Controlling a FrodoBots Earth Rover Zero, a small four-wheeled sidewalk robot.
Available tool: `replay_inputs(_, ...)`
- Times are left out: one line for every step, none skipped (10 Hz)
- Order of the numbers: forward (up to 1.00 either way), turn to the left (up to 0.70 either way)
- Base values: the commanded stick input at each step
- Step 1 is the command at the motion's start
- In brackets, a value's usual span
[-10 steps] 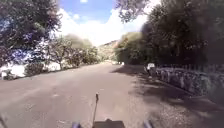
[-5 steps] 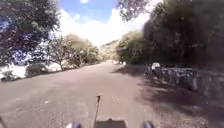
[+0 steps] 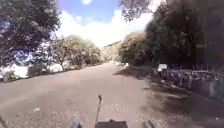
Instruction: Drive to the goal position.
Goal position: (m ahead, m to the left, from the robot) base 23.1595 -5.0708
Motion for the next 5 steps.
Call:
replay_inputs(0.7, 0.0)
replay_inputs(0.7, 0.0)
replay_inputs(0.7, 0.0)
replay_inputs(0.7, 0.0)
replay_inputs(0.7, 0.0)
